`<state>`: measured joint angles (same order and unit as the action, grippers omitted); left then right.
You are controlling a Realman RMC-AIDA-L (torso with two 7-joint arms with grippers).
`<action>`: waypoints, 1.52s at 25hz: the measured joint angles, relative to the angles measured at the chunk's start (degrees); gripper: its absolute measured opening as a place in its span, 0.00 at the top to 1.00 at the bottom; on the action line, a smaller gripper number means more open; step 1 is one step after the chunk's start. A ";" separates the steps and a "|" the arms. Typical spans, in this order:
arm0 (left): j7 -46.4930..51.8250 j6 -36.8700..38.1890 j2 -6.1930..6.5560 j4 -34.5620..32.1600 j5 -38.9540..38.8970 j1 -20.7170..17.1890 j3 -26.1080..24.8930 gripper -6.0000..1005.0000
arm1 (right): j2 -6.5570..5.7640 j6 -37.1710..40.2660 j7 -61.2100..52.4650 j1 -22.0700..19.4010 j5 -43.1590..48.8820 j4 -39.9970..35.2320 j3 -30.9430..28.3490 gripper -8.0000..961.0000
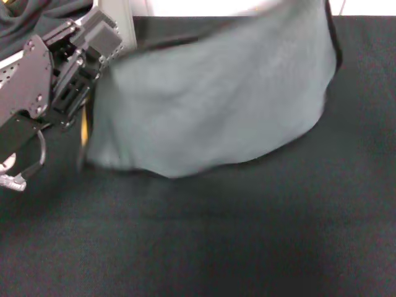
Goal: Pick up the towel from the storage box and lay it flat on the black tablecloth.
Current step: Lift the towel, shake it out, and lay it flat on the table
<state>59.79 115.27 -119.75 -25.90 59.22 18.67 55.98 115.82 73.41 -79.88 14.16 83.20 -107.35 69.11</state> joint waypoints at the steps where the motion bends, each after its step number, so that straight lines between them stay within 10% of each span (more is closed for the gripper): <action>1: -0.30 -0.11 -0.04 0.50 0.18 0.11 0.05 0.88 | -0.05 -0.54 -0.54 0.35 0.08 -0.57 -0.05 0.98; 19: -6.50 -3.30 -0.55 11.55 3.48 4.54 0.29 0.70 | 0.00 -11.19 -7.50 11.94 9.73 -2.69 0.59 0.97; 24: -7.55 -5.93 -0.63 13.52 3.54 5.75 1.67 0.46 | 0.02 -13.74 -7.97 14.94 11.42 -2.44 0.76 0.97; 38: -8.59 -5.97 -0.85 14.93 3.20 5.54 2.64 0.45 | 0.01 -20.64 -8.01 18.97 14.88 -0.93 1.07 0.97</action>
<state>51.20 109.30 -120.60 -10.98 62.42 24.21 58.62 115.83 52.77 -87.89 33.13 98.09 -108.28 70.18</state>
